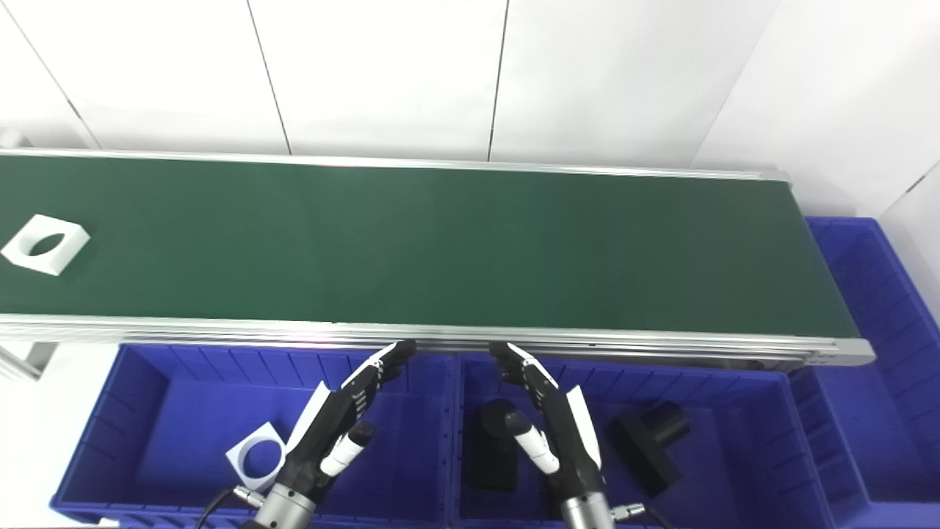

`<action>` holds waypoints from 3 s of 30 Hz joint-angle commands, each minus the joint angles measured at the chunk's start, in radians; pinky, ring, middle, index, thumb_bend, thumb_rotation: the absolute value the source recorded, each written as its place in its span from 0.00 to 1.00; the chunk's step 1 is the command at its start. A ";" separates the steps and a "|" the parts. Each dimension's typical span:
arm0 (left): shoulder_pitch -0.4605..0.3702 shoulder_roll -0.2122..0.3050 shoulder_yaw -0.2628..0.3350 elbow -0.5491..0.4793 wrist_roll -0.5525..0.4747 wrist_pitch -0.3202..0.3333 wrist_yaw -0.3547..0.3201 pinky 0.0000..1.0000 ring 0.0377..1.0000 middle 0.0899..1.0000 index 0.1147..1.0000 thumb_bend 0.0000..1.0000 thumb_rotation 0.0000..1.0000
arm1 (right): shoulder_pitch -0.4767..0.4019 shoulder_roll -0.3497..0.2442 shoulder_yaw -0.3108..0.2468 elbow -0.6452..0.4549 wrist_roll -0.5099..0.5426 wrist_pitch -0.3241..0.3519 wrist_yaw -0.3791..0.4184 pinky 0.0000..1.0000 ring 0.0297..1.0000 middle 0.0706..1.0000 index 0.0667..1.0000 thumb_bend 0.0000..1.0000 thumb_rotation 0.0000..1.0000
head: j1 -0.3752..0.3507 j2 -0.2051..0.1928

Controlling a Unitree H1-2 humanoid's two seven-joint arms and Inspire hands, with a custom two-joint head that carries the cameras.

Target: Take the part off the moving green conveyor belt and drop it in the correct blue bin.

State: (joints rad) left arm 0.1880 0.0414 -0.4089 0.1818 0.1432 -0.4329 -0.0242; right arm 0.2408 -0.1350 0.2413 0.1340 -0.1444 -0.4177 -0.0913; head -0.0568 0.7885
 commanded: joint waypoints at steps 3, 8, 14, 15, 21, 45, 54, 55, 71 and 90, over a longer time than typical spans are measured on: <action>-0.018 -0.025 -0.007 -0.016 0.029 -0.037 0.015 0.92 0.92 0.90 0.87 0.78 1.00 | 0.008 -0.003 -0.011 -0.043 0.010 -0.052 -0.011 0.80 0.84 0.83 0.80 0.83 1.00 | -0.001 0.000; -0.016 -0.042 -0.001 -0.021 0.065 -0.035 0.017 0.90 0.91 0.89 0.85 0.81 1.00 | 0.015 -0.005 -0.015 -0.050 0.017 -0.052 -0.005 0.81 0.85 0.83 0.80 0.82 1.00 | -0.001 0.000; -0.014 -0.053 0.000 -0.015 0.059 -0.036 0.009 0.90 0.91 0.89 0.86 0.79 1.00 | 0.016 -0.007 -0.016 -0.046 0.014 -0.052 -0.006 0.79 0.85 0.83 0.80 0.82 1.00 | -0.001 0.000; -0.014 -0.054 0.001 -0.015 0.059 -0.035 0.009 0.90 0.91 0.89 0.86 0.78 1.00 | 0.016 -0.008 -0.015 -0.045 0.011 -0.052 -0.007 0.79 0.85 0.83 0.80 0.83 1.00 | -0.001 0.000; -0.014 -0.053 0.001 -0.013 0.054 -0.036 0.000 0.90 0.91 0.89 0.86 0.77 1.00 | 0.012 -0.013 -0.008 -0.032 -0.007 -0.052 -0.020 0.79 0.83 0.82 0.80 0.81 1.00 | -0.010 -0.002; -0.015 -0.046 0.008 -0.006 0.043 -0.037 0.002 0.89 0.90 0.89 0.85 0.80 1.00 | 0.006 -0.015 0.023 -0.025 -0.015 -0.052 -0.026 0.80 0.84 0.84 0.82 0.85 1.00 | -0.013 -0.005; -0.009 -0.036 0.009 -0.007 0.018 -0.037 -0.009 0.91 0.91 0.89 0.85 0.79 1.00 | 0.000 -0.015 0.034 -0.024 -0.027 -0.052 -0.036 0.79 0.83 0.84 0.82 0.84 1.00 | -0.013 -0.003; -0.009 -0.034 0.010 -0.006 0.015 -0.037 -0.010 0.92 0.91 0.89 0.86 0.78 1.00 | -0.001 -0.014 0.035 -0.023 -0.028 -0.052 -0.037 0.79 0.83 0.84 0.81 0.84 1.00 | -0.013 -0.003; -0.006 -0.025 0.010 -0.015 0.008 -0.036 -0.023 0.92 0.92 0.90 0.87 0.76 1.00 | -0.010 -0.017 0.043 -0.005 -0.024 -0.052 -0.038 0.79 0.83 0.84 0.81 0.89 1.00 | -0.012 -0.003; -0.041 -0.019 -0.072 0.107 0.073 -0.037 0.096 0.85 0.89 0.89 0.85 0.78 1.00 | -0.028 -0.062 0.092 0.093 0.013 -0.052 -0.084 0.80 0.84 0.84 0.81 0.83 1.00 | 0.175 -0.215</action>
State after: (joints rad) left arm 0.1688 0.0216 -0.4722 0.3002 0.2093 -0.4336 0.0404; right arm 0.2247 -0.1929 0.3283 0.2310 -0.1416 -0.4191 -0.1583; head 0.1165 0.5724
